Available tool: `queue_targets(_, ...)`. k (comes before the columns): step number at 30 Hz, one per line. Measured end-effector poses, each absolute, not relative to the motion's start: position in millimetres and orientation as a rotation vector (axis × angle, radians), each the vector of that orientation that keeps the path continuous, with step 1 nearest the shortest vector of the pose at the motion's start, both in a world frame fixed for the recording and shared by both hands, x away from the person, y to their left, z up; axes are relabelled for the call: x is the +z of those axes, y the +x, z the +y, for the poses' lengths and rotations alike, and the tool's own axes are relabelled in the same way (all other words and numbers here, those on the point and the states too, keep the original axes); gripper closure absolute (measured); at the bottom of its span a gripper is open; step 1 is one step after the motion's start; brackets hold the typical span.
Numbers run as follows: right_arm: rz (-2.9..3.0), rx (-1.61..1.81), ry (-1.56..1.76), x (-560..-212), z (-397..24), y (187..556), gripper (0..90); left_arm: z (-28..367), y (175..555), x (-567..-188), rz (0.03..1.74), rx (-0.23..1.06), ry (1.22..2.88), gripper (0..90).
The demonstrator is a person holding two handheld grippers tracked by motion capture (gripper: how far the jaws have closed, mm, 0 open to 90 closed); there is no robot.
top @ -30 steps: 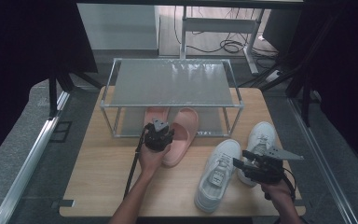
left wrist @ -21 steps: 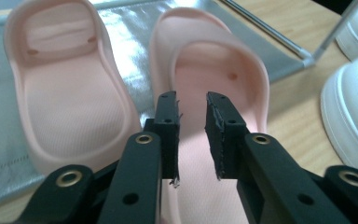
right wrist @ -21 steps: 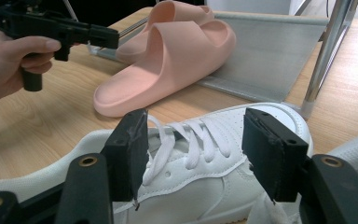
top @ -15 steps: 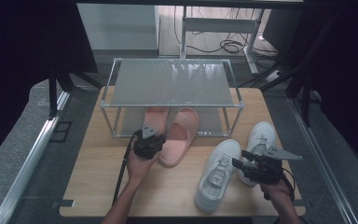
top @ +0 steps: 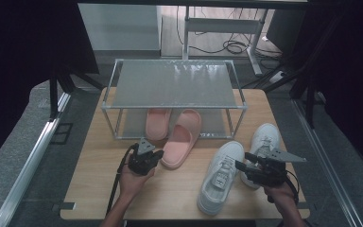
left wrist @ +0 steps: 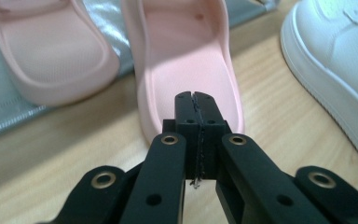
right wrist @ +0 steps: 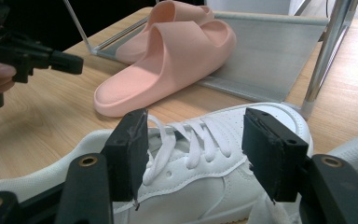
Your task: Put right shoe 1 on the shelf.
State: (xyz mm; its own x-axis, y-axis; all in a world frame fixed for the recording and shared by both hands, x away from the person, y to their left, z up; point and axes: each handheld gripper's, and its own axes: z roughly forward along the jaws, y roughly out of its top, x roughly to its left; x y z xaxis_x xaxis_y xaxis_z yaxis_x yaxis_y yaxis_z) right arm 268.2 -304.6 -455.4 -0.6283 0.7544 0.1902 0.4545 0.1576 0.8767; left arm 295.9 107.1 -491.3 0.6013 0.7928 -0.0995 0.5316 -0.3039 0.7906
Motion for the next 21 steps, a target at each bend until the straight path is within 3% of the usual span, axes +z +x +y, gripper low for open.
queue_targets(8,2.149,1.456,1.17,-455.6,-303.8,268.2,41.2,105.1,279.2,-510.6,1.001,0.325,2.078,90.0)
queue_targets(21,2.152,1.451,1.17,-456.4,-304.4,268.8,41.2,90.7,280.6,-521.1,0.97,0.318,2.145,90.0)
